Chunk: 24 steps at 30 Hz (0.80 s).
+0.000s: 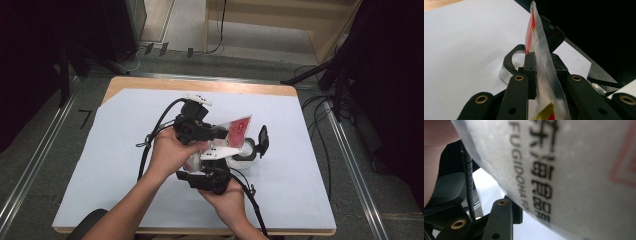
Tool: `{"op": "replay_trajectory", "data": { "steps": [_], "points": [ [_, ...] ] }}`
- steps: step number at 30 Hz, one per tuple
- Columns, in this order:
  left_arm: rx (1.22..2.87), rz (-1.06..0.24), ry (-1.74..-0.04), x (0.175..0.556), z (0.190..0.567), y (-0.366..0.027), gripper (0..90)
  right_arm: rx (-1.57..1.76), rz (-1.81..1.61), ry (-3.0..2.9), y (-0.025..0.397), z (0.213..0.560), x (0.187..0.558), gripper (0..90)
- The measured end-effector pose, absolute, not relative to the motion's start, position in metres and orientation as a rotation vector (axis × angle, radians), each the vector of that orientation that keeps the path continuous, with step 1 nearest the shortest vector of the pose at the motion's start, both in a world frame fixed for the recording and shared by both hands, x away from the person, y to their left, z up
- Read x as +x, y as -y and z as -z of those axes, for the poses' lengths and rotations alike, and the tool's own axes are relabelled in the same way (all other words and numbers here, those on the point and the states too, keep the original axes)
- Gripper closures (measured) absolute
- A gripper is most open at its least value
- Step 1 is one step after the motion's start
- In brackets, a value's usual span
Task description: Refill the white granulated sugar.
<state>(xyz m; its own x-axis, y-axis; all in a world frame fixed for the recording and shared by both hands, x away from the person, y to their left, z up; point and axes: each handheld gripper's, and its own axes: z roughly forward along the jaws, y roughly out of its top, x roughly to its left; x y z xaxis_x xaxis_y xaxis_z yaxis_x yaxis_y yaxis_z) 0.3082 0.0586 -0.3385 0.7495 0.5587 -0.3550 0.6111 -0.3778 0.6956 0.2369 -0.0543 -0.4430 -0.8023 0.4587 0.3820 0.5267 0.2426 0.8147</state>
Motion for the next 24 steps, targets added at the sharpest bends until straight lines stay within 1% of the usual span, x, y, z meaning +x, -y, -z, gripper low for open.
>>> {"op": "replay_trajectory", "data": {
  "steps": [15, 24],
  "points": [
    [2.079, 0.065, -0.873, 0.310, 0.338, -0.057, 79.1, -0.961, 1.638, 2.420, 0.054, 0.442, 0.237, 63.2],
    [2.122, 0.095, -0.870, 0.319, 0.333, -0.049, 79.0, -0.985, 1.654, 2.400, 0.057, 0.439, 0.239, 63.3]
  ]
}}
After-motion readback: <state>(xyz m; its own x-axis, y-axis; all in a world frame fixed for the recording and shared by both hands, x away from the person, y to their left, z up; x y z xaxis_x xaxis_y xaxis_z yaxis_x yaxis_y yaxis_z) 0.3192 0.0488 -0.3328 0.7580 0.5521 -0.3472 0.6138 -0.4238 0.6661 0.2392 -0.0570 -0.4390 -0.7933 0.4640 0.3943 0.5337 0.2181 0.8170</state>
